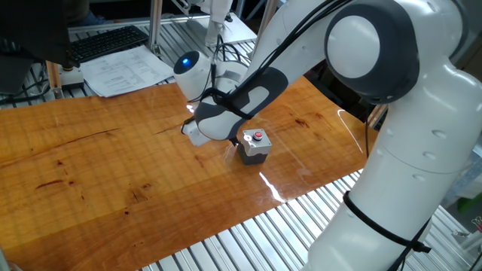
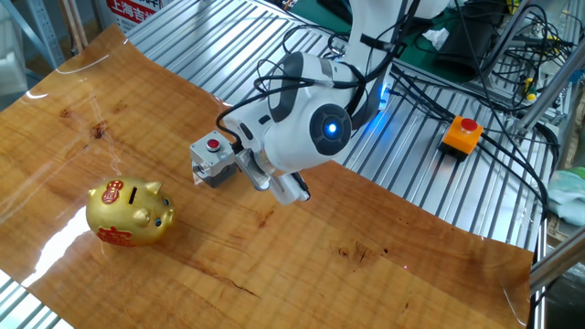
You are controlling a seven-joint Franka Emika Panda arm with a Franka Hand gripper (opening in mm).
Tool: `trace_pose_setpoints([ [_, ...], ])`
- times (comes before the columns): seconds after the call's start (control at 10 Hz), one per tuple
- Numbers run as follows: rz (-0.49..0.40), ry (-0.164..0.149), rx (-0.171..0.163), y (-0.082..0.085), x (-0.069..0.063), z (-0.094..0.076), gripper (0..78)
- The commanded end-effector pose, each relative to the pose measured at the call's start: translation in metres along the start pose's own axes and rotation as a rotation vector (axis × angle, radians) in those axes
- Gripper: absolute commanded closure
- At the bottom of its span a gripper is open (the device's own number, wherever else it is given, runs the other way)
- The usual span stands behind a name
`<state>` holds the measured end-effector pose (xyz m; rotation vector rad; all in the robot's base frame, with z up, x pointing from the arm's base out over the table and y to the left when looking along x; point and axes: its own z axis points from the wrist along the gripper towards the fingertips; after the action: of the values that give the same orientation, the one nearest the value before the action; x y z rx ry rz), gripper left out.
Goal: Drop coins into a piggy bank
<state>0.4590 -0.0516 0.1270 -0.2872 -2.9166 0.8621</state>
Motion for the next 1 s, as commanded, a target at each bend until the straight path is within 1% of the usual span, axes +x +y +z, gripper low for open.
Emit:
trace_pose_setpoints([
  [0.1, 0.007, -0.008, 0.015, -0.0019, 0.0041, 0.0037, 77.6],
  [0.3, 0.003, -0.014, 0.034, -0.0022, 0.0051, 0.0044, 77.6],
  [0.4, 0.0, -0.017, 0.053, -0.0024, 0.0058, 0.0048, 77.6],
  [0.5, 0.002, -0.018, 0.059, -0.0027, 0.0057, 0.0049, 77.6],
  [0.8, -0.001, -0.02, 0.06, -0.0047, 0.0035, 0.007, 77.6],
  [1.0, 0.004, -0.023, 0.067, -0.0065, 0.0018, 0.0081, 77.6],
])
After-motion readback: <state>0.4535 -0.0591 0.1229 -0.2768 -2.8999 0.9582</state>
